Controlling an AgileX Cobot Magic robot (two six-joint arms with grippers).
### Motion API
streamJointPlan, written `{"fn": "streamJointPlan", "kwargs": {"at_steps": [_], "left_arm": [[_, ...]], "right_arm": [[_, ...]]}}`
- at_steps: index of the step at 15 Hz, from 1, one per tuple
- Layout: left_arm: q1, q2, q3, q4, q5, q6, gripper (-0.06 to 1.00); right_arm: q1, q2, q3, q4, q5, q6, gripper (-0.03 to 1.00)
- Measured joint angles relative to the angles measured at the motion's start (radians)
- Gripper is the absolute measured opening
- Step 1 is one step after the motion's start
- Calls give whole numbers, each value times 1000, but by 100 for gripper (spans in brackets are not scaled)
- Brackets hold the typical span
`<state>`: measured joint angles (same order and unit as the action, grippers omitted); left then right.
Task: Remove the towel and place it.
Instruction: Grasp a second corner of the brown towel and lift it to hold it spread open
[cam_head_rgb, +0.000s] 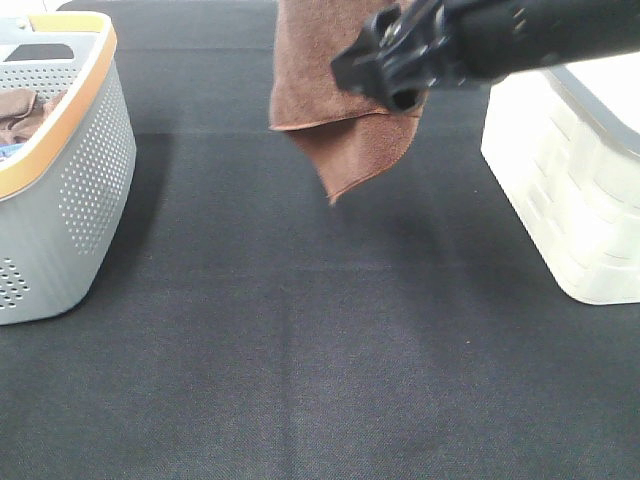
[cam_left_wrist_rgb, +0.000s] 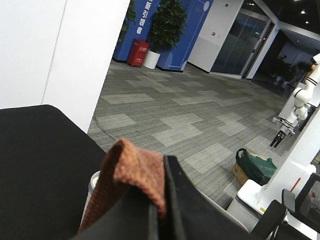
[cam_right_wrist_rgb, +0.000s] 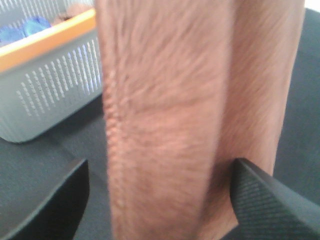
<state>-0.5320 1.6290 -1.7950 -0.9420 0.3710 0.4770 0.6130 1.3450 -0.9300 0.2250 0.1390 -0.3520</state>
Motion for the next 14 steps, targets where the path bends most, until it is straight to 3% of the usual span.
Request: {"fn": "streamJointPlan", "kwargs": {"at_steps": [2,5,8,10,12,14], "left_arm": [[0,0,0,1,-1,7,0],[0,0,0,2,-1,44,0],[0,0,0,3,-1,50,0],[0,0,0,12,-1,58,0],[1,4,0,105,-2,65,0],[15,21,0,253,1,5,0]], "right_arm": [[0,31,0,0,-9,0,61],[0,35,0,0,-9,0,24],[0,35,0,0,-12,1,0],[0,35,0,0,-12,2,0],[0,35,0,1,-6,2,0],[0,35,-2,1,22,14,0]]}}
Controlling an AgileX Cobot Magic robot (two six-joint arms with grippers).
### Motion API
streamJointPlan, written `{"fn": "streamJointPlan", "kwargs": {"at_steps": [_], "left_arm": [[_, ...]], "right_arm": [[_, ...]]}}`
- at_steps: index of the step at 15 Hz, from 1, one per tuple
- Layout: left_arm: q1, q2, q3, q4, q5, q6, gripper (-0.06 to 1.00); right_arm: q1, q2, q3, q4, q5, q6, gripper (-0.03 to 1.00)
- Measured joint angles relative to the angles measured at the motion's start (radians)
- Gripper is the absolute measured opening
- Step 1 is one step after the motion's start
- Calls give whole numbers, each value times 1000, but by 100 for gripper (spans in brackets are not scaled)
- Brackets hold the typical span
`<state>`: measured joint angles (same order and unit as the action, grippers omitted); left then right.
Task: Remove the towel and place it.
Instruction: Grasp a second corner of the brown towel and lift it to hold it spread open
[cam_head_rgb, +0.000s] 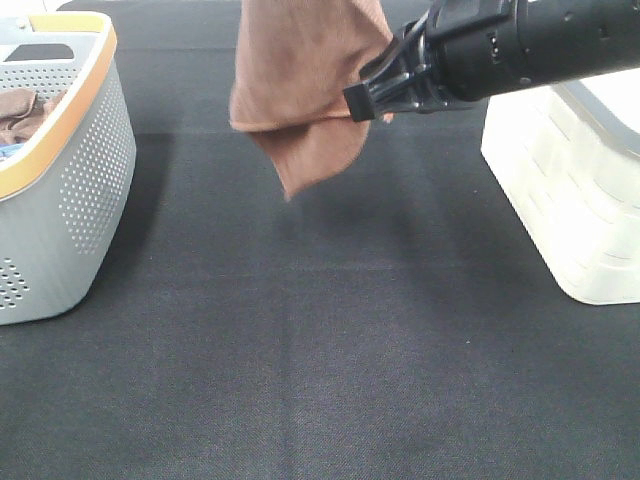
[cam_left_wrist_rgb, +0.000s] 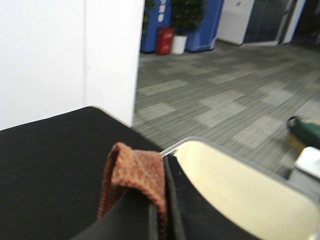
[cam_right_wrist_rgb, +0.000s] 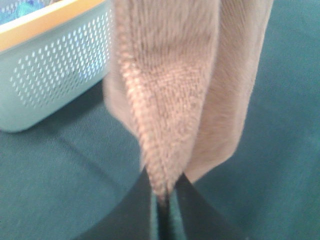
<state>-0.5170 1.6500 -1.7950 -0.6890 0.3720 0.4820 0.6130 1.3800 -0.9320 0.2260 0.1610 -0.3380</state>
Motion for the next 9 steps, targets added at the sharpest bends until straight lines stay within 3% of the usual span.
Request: {"fn": "streamJointPlan", "kwargs": {"at_steps": [2,4,7,9], "left_arm": [[33,23,0,156,15,-140,0],[70,51,0,298,94,-300,0],[80,84,0,398,248,-383,0],[80,115,0,467,360,-415,0]], "right_arm": [[-13,0,-16,0,68,66,0],[-89,0,-57,0,209,128,0],[-215,5,-147,-1,386,142,0],[-284,31,-223,-4,439,143,0]]}}
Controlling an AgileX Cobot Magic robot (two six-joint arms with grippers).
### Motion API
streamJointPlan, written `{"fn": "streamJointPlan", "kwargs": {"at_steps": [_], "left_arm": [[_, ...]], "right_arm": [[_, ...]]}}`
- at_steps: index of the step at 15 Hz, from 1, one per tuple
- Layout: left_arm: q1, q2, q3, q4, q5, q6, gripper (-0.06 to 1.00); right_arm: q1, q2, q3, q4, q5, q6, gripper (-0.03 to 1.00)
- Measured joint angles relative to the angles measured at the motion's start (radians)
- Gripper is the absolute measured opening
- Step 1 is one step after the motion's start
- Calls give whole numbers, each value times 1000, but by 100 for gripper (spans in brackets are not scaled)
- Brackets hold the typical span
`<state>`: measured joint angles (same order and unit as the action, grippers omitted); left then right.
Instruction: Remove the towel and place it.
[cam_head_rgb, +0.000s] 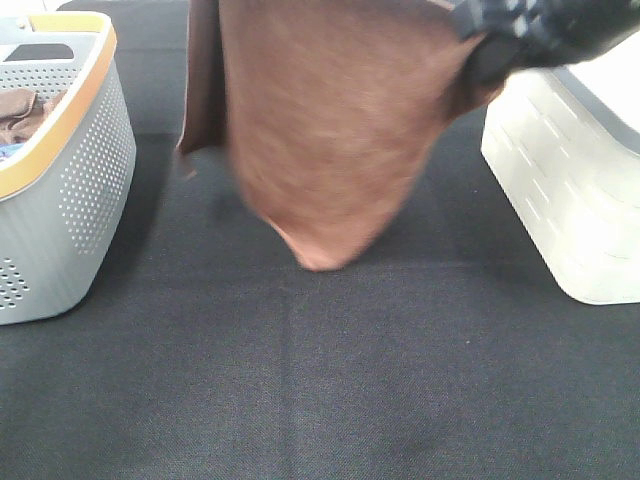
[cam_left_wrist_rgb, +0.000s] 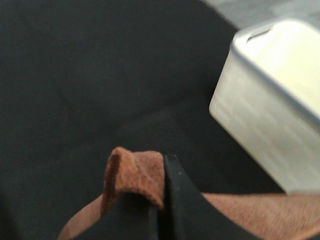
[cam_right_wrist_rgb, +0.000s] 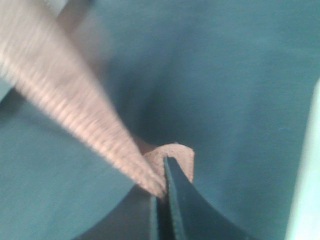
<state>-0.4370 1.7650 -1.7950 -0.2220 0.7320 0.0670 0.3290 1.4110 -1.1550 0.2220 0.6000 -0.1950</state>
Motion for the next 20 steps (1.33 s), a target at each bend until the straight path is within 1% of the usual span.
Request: {"fn": "streamJointPlan", "kwargs": {"at_steps": [2,3,4,5,6,8,9,10,11,13,15,16,17,18,19,20], "left_arm": [[0,34,0,89,58,-46,0],[0,53,0,147,64,-67,0],[0,76,0,214,57,-98,0],[0,76,0,214,57,-98,0],[0,96,0,278,29,-131,0],[0,131,0,379,-100,-184,0],[0,145,0,425,-170,-199,0],[3,168,0,476,-285,-209,0],[8,186,0,495,-370,-212,0],[39,219,0,509,-521,-212,0],[94,254,0,511,-663,-220,0],[119,286,0,510,-759,-253,0],[125,306,0,510,-784,-272,0],[125,327,0,510,-782,-280,0],[125,351,0,510,-760,-284,0],[120,373,0,499,-705,-288,0]], "right_arm": [[-12,32,-46,-14,-23,0,0],[-12,53,-74,-22,-48,0,0],[-12,77,-107,-40,-77,0,0],[-12,77,-107,-40,-77,0,0],[-12,111,-148,-58,-96,0,0],[-12,203,-281,-122,-110,0,0],[-12,231,-311,-134,-111,0,0],[-12,297,-394,-170,-114,0,0],[-12,339,-447,-195,-115,0,0],[-13,415,-543,-244,-160,0,0],[-25,464,-583,-266,-248,1,0],[-33,489,-590,-269,-314,1,0],[-37,509,-591,-269,-324,1,0],[-44,532,-591,-269,-319,1,0],[-47,557,-591,-269,-301,1,0],[-48,581,-591,-269,-254,1,0]]}}
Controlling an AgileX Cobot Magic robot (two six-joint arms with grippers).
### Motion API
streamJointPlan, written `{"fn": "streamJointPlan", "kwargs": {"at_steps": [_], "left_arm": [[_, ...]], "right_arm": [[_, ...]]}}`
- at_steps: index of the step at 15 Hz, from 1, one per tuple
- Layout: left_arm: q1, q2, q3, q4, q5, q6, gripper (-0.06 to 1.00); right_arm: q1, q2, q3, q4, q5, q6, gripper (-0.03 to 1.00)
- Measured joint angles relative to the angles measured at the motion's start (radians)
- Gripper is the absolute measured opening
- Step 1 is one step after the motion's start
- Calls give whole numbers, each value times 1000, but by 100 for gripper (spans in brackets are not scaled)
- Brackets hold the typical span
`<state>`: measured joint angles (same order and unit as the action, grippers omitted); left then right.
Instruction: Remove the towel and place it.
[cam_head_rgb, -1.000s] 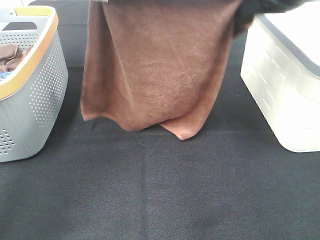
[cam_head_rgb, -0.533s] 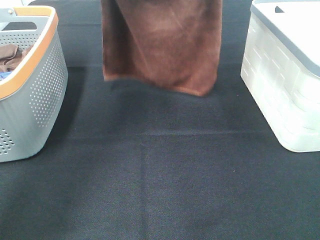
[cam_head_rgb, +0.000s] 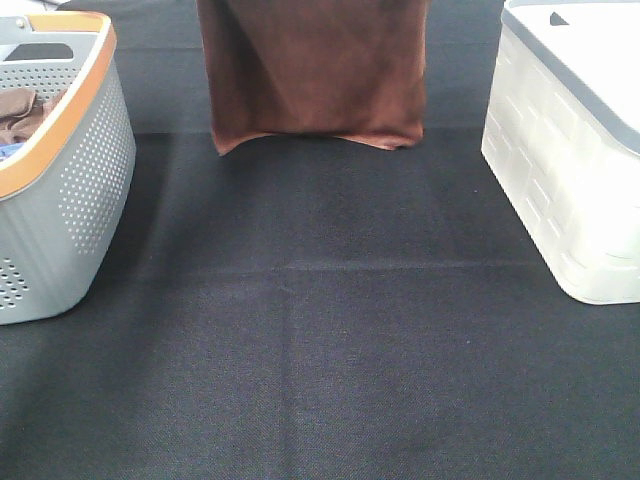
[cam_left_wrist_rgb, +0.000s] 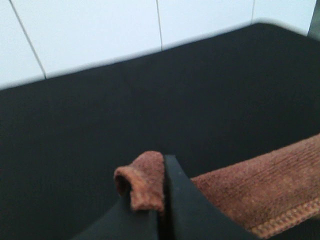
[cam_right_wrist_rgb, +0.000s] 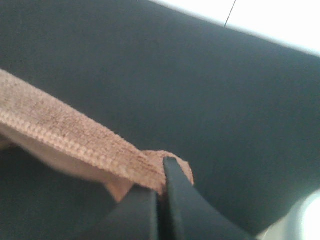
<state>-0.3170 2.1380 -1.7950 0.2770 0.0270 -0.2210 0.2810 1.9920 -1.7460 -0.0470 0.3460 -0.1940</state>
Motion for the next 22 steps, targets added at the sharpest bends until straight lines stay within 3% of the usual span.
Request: {"fn": "streamJointPlan", "kwargs": {"at_steps": [1,2,3,4,7,10,12,14,18,22], "left_arm": [[-6,12,0,-19,74,0,0],[-6,12,0,-19,74,0,0],[-13,17,0,-44,152,-2,0],[-26,17,0,-72,276,-2,0],[-60,16,0,-130,518,11,0],[-121,16,0,-150,747,88,0],[-161,16,-1,-160,897,95,0],[-167,15,-4,-173,1017,94,0],[-169,13,-5,-191,1126,94,0],[-169,13,-5,-206,1143,94,0]], "right_arm": [[0,22,0,4,53,0,0],[0,22,0,4,53,0,0],[0,44,0,16,142,0,0],[0,47,0,31,196,0,0],[0,46,-2,69,340,0,0],[-3,46,-2,90,552,20,0],[-6,44,-2,107,698,37,0],[-6,44,-2,150,786,51,0],[-6,44,-2,200,857,130,0],[-5,42,19,201,862,157,0]]}}
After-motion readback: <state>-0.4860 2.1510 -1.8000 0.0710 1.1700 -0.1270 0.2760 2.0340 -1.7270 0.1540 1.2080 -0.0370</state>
